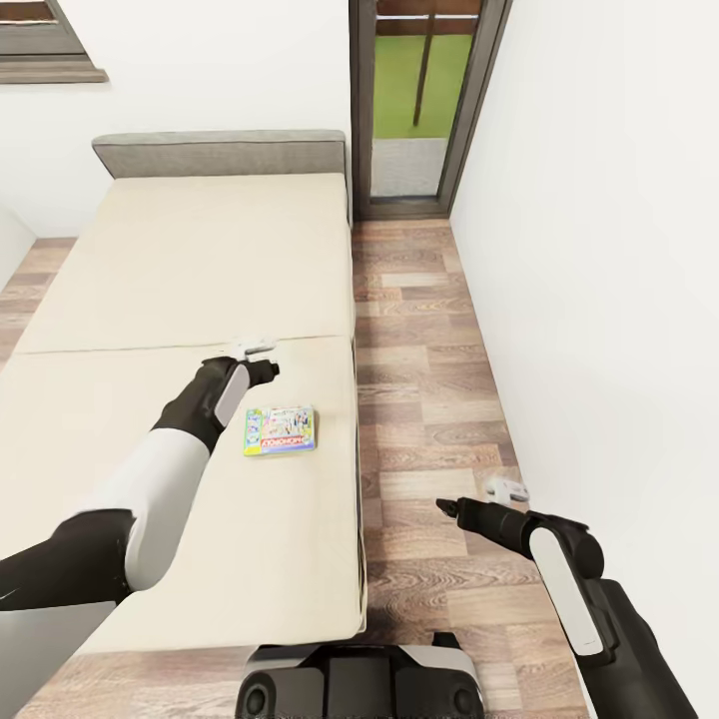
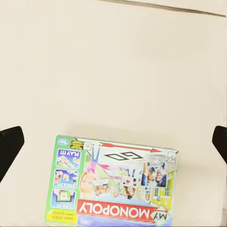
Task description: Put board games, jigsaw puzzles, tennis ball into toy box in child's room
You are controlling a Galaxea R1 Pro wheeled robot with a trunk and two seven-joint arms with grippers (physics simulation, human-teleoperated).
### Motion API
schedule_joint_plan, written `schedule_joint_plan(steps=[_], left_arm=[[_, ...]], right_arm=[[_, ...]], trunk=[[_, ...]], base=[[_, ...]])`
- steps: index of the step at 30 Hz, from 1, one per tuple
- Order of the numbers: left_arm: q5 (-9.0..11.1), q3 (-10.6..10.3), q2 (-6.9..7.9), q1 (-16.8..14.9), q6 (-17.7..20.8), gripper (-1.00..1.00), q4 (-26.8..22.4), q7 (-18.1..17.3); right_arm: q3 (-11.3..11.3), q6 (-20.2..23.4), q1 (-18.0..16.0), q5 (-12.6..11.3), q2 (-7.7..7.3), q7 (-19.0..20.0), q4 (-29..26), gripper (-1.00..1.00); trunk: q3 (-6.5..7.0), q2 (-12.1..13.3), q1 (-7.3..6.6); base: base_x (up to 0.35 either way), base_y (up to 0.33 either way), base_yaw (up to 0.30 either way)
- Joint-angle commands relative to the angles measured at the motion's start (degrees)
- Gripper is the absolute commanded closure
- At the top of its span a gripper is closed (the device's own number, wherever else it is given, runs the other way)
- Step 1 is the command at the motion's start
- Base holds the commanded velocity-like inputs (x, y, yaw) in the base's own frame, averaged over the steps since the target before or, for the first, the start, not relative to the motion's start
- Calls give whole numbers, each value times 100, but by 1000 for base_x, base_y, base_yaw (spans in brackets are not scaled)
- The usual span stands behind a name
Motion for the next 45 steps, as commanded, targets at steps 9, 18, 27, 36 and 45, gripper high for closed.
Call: schedule_joint_plan(steps=[9, 18, 27, 36, 45], left_arm=[[40, 2, -129, -4, -543, -100, 573, 40], [42, 14, -175, -5, -629, -100, 617, 39], [42, 9, -171, -12, -730, -100, 584, 39], [42, 8, -137, -351, -715, -100, 565, 39], [44, 17, -76, -639, -662, -100, 568, 39]], right_arm=[[-149, 113, -1, -53, -20, -49, 60, -100], [-265, 353, -1, -28, 24, -62, 74, -100], [-281, 406, -1, -25, 35, -73, 77, -100], [-275, 415, -1, -3, 42, -75, 77, -100], [-277, 416, -1, 10, 47, -75, 77, -100]], trunk=[[-92, -10, 2], [-177, -10, 2], [-263, -10, 2], [-348, -10, 2], [-433, -10, 2]], base=[[0, 0, 0], [0, 0, 0], [0, 0, 0], [0, 0, 0], [0, 0, 0]])
